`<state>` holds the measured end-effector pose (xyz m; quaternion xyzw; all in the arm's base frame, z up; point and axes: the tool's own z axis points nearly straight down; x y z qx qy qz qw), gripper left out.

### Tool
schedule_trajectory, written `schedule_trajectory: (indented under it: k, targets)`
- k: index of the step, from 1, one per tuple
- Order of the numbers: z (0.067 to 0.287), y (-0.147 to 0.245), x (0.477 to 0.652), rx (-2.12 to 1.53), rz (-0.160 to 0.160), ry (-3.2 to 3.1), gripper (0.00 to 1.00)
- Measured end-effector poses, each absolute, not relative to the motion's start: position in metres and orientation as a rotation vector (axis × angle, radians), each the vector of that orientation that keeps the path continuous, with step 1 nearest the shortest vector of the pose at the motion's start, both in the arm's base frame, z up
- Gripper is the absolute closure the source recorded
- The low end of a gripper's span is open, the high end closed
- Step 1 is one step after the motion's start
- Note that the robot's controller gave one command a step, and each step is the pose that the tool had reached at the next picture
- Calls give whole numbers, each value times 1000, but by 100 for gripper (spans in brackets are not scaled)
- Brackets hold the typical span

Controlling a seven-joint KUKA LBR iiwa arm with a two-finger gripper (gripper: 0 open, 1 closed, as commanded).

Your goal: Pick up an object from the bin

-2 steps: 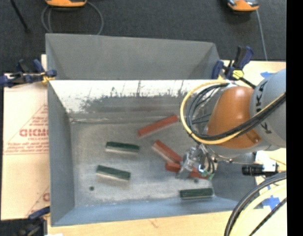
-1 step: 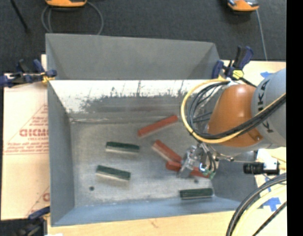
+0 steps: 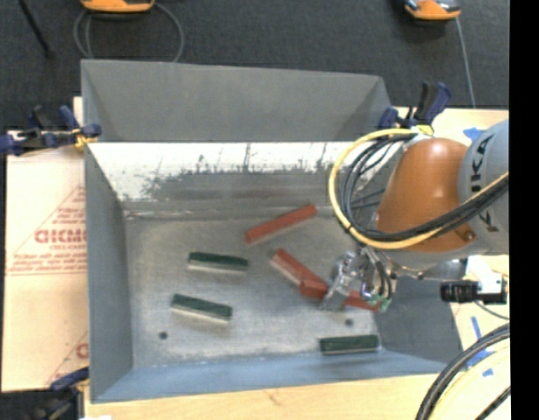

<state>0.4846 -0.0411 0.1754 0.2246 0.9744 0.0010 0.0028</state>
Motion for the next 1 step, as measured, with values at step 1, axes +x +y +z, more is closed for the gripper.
schedule_trajectory:
  k: [1]
  targets:
    - [202,-41,486,685,3,3060,100]
